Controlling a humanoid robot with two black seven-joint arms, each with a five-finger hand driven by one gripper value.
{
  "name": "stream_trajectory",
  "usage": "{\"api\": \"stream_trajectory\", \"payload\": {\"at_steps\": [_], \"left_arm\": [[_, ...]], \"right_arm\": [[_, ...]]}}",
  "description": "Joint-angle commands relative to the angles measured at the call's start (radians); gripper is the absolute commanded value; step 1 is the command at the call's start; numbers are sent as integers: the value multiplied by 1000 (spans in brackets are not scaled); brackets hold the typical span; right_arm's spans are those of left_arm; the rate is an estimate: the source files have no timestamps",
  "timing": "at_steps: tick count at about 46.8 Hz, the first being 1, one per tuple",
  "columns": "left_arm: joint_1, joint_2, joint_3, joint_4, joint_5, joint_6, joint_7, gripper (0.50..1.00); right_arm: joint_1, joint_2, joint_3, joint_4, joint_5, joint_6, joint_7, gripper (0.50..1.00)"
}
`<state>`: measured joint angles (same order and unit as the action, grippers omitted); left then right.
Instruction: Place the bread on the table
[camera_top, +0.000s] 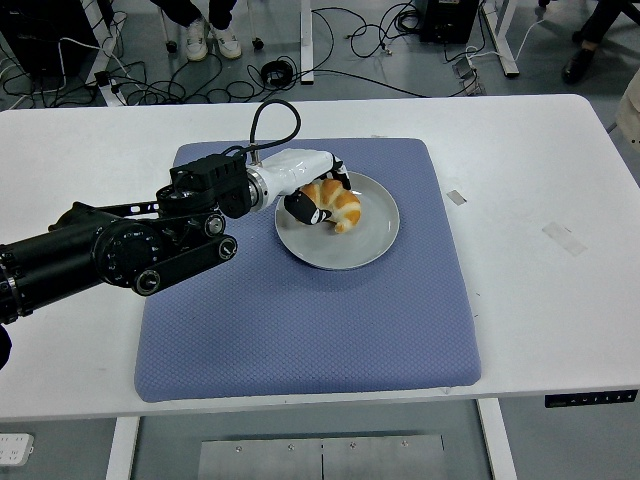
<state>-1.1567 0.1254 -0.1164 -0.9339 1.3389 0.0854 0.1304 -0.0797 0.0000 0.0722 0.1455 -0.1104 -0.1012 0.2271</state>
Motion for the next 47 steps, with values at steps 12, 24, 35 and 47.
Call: {"api": "stream_trajectory", "payload": {"at_steps": [12,24,35,47], "left_arm": [[-38,54,-8,0,-17,0,-2,574],[-49,155,-8,0,-20,4,-9,567],[-29,232,-2,3,-27,28,-12,567],[22,278,4,21,-44,48,-20,567]], "right_arm": [[0,0,0,-1,0,0,0,1000],[0,0,1,0,0,0,0,1000],[0,0,0,-1,0,0,0,1000],[0,0,0,-1,0,0,0,1000]]}}
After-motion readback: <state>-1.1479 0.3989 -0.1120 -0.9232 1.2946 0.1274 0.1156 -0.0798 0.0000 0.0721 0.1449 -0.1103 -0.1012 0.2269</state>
